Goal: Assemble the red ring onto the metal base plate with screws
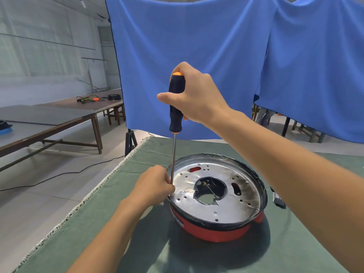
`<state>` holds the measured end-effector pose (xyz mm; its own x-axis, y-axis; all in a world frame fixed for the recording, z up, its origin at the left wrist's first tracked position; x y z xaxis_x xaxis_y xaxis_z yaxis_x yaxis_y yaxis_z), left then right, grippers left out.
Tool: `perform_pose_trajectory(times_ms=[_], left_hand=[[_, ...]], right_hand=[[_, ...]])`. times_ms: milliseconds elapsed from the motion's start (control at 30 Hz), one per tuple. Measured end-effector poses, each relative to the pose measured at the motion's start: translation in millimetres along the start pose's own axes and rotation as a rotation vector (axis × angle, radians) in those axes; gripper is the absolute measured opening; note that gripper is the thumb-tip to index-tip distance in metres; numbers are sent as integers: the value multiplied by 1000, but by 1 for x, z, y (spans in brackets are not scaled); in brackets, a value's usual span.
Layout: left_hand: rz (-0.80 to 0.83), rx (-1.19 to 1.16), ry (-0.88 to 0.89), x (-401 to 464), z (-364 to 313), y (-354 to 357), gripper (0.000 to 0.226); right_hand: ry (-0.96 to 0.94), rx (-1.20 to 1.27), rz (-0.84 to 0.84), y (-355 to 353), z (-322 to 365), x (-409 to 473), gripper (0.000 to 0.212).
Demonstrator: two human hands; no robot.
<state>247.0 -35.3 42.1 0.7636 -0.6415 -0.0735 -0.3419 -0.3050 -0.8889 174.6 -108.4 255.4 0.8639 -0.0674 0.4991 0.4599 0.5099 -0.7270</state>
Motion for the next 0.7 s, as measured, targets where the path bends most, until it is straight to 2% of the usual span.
perform_pose_trajectory(times_ms=[533, 700], left_hand=[[-12, -145, 33, 0, 3, 1, 28], [56, -100, 20, 1, 3, 2, 26]], right_hand=[[-153, -145, 39, 14, 33, -2, 35], [-151, -158, 40, 16, 34, 0, 36]])
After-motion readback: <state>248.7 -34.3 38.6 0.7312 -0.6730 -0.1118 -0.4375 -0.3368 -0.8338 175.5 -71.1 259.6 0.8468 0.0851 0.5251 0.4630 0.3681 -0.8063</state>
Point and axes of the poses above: each hand's wrist, its own x-axis towards the middle knuckle, its own y-axis out of the palm, z = x × y, the point moved 9 cm from there along x, towards the middle knuckle, and after that the axes turned 12 degrees about z, right-handed, at the moved point
